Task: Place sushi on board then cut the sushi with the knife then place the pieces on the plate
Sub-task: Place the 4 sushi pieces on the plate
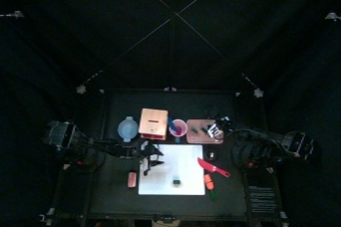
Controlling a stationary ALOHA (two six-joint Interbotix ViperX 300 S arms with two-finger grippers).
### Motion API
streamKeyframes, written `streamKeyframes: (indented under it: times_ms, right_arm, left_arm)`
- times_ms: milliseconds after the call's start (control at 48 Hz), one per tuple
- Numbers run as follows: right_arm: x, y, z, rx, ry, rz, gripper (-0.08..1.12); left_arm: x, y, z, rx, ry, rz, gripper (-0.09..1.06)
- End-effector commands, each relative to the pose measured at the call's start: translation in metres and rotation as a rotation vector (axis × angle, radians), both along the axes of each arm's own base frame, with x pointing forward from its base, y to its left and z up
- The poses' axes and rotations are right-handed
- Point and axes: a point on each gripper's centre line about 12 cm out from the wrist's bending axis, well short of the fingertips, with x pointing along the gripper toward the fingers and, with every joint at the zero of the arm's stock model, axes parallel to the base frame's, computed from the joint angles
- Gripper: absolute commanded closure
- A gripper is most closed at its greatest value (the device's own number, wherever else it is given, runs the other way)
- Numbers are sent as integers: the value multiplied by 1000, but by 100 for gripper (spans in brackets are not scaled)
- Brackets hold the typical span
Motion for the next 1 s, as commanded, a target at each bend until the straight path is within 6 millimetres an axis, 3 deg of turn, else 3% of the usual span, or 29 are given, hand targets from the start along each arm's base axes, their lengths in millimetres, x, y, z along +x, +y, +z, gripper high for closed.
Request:
streamKeyframes:
  times_ms: [21, 208, 396, 688, 812, 1000]
  right_arm:
    - [-1, -1, -5, 2, 6, -5, 51]
    - [-2, -1, -19, 21, 31, -1, 42]
    - [-1, -2, -19, 19, 37, 1, 28]
    - [-1, 2, 15, -5, 18, 11, 26]
    - [10, 19, 40, -38, -47, 82, 26]
    - [41, 70, 65, -25, -190, 263, 26]
  left_arm:
    - [3, 1, 6, -4, -21, 5, 15]
    - [3, 1, 6, -4, -21, 5, 15]
    - [3, 1, 6, -8, -21, 9, 15]
    - [3, 1, 6, -9, -21, 11, 15]
    - [4, 1, 7, -10, -22, 12, 15]
    - [4, 1, 7, -9, -24, 11, 15]
